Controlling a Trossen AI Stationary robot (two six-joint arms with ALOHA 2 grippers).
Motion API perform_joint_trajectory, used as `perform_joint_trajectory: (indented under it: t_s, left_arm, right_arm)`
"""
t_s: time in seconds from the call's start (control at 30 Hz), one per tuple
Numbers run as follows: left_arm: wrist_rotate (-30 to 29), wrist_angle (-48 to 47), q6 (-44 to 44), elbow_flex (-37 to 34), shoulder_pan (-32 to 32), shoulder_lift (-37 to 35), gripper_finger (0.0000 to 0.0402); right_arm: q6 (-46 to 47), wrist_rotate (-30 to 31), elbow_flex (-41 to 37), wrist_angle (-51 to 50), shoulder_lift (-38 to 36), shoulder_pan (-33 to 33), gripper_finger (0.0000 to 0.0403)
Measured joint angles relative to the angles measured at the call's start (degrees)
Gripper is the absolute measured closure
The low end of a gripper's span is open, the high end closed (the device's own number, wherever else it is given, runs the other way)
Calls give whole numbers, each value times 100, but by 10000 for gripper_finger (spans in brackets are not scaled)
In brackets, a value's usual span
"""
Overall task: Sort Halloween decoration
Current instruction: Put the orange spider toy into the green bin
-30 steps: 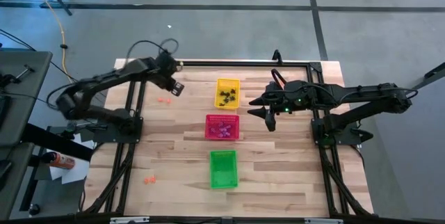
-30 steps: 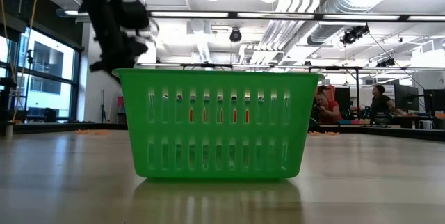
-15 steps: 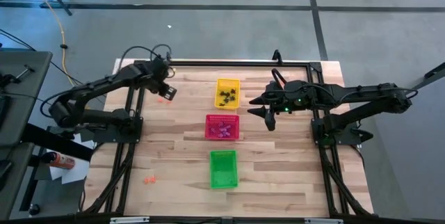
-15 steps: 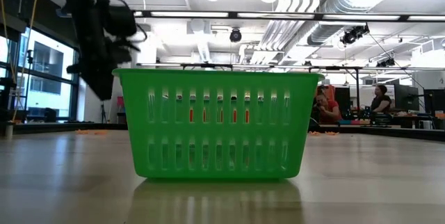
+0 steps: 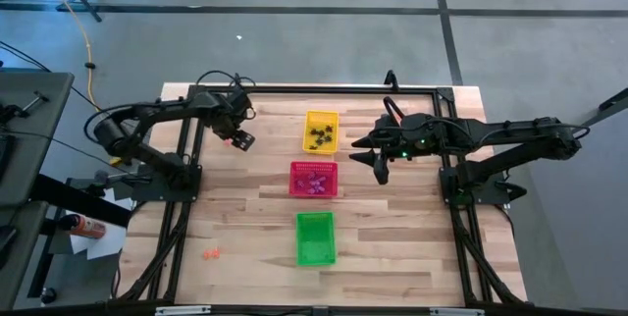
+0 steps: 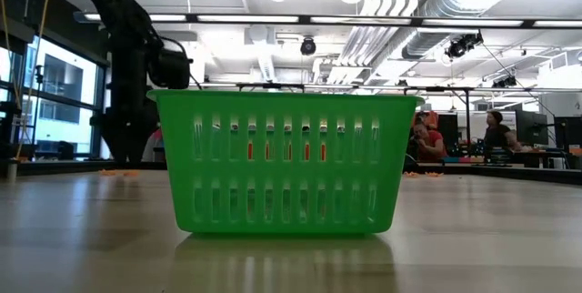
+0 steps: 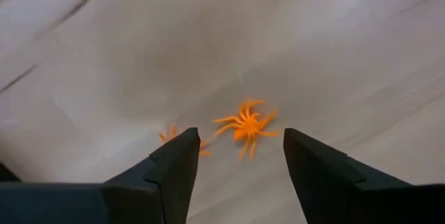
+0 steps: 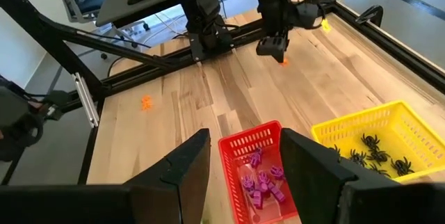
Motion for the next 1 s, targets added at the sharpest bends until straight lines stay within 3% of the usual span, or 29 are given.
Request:
perform_joint_trajectory:
  t_s: [0.67,0.8,1.0]
  left_arm:
    - [0,255,133,26,0,632,208]
    - [58,295,169,20,0,635,245]
    - [135,346,304,64,-2,482,354]
  right_arm:
    - [5,304,0,0,0,0,234]
    - [-7,304,0,0,0,0,234]
    - [-11,304,0,-23,0,0,234]
